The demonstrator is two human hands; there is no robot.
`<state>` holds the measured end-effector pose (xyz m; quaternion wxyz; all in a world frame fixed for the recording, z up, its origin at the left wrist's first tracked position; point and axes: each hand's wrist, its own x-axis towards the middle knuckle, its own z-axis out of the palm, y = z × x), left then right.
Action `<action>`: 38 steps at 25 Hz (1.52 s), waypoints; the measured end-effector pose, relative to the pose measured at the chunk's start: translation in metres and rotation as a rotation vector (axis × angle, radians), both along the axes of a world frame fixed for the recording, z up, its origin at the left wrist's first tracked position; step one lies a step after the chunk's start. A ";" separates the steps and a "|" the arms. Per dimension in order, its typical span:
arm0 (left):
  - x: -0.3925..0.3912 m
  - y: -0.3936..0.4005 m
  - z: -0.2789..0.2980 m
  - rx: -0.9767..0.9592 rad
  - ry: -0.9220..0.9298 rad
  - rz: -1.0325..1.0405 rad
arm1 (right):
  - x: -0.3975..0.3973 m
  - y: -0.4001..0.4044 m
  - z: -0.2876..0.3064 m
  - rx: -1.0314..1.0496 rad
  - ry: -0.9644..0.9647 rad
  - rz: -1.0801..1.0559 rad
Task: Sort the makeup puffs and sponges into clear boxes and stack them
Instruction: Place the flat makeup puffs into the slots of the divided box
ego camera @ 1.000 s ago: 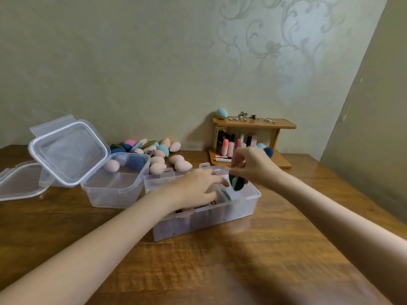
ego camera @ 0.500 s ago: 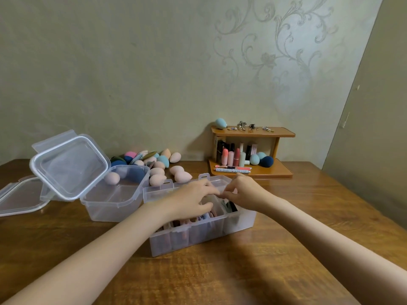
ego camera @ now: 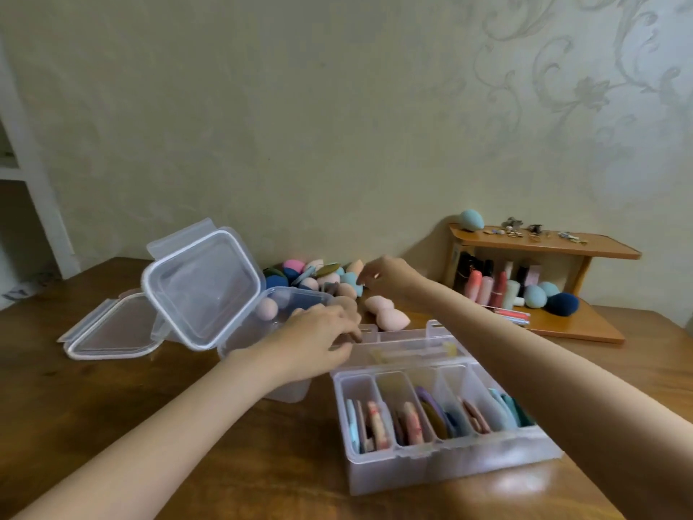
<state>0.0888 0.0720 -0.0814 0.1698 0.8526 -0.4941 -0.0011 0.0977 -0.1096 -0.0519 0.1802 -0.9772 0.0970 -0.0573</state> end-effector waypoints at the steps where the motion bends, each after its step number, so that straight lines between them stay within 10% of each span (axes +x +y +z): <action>1: 0.006 0.002 0.000 -0.016 0.020 0.002 | 0.021 0.005 -0.001 0.028 0.019 0.014; 9: 0.021 0.001 -0.016 -0.030 0.059 -0.027 | 0.101 0.021 -0.032 -0.231 0.232 0.017; 15: 0.017 0.002 -0.014 -0.039 0.019 -0.014 | 0.086 0.019 -0.015 0.277 -0.067 -0.128; 20: -0.004 -0.018 0.000 -0.142 0.058 -0.084 | -0.018 -0.004 0.026 0.165 -0.312 -0.104; 38: -0.098 -0.085 0.000 -0.012 0.084 -0.266 | -0.194 -0.049 -0.003 -0.063 0.292 -0.144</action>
